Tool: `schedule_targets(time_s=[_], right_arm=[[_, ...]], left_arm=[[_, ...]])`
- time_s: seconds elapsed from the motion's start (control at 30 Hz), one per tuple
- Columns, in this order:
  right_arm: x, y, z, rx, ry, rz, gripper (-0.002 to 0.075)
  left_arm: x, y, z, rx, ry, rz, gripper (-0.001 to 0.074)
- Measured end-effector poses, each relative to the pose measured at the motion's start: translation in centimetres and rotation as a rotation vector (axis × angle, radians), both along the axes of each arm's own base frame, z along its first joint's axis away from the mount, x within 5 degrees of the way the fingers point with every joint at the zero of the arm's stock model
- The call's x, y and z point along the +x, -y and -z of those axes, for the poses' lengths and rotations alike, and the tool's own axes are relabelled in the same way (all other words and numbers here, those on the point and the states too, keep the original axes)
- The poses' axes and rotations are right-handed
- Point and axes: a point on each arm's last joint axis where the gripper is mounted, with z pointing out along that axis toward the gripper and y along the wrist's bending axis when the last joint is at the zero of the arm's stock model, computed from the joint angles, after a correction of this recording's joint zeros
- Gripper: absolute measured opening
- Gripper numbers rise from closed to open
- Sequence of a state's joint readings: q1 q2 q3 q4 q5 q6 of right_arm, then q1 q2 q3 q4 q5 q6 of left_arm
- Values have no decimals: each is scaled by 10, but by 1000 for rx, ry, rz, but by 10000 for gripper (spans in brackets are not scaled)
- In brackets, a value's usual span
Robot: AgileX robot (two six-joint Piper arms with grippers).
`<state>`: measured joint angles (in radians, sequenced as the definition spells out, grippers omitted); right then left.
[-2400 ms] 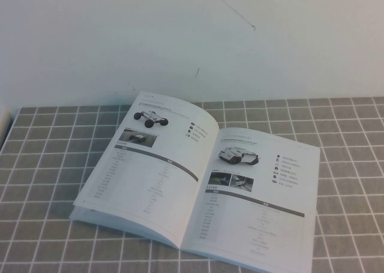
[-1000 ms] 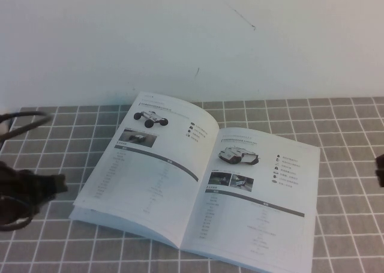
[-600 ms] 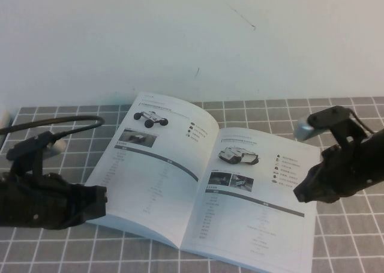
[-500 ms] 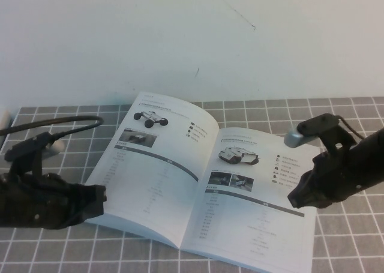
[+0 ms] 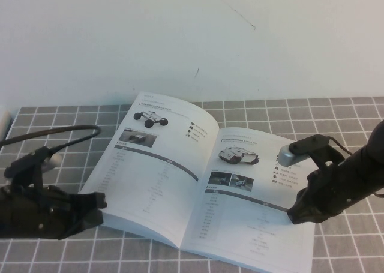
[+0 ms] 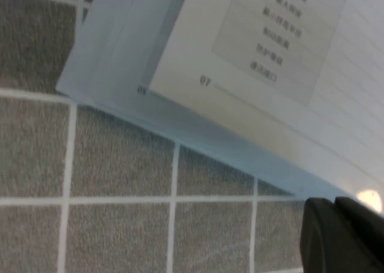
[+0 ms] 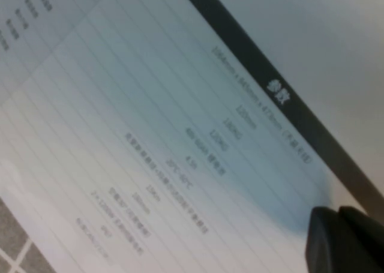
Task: Close book
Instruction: 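Close the open booklet and leave it lying on the table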
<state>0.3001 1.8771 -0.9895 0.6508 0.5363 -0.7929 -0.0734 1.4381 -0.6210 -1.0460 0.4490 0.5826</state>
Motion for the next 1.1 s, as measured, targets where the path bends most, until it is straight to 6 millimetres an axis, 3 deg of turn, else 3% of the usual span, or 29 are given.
schedule_targets(time_s=[0.23, 0.4, 0.57, 0.7, 0.87, 1.1], right_arm=[[0, 2, 4, -32, 5, -30, -3], [2, 2, 8, -36, -7, -30, -3], [2, 1, 9, -36, -9, -31, -3], [2, 1, 9, -35, -9, -31, -3], [2, 1, 9, -34, -16, -34, -3], [2, 1, 9, -31, -26, -38, -3]], left_arm=[[27, -5, -30, 21, 110, 21, -4], [62, -5, -41, 54, 125, 60, -4], [102, -6, -29, 79, 75, 115, -4], [132, -24, -19, 117, 52, 71, -4], [155, -40, 2, 129, -8, 44, -4], [174, -40, 37, 124, -91, 69, -4]])
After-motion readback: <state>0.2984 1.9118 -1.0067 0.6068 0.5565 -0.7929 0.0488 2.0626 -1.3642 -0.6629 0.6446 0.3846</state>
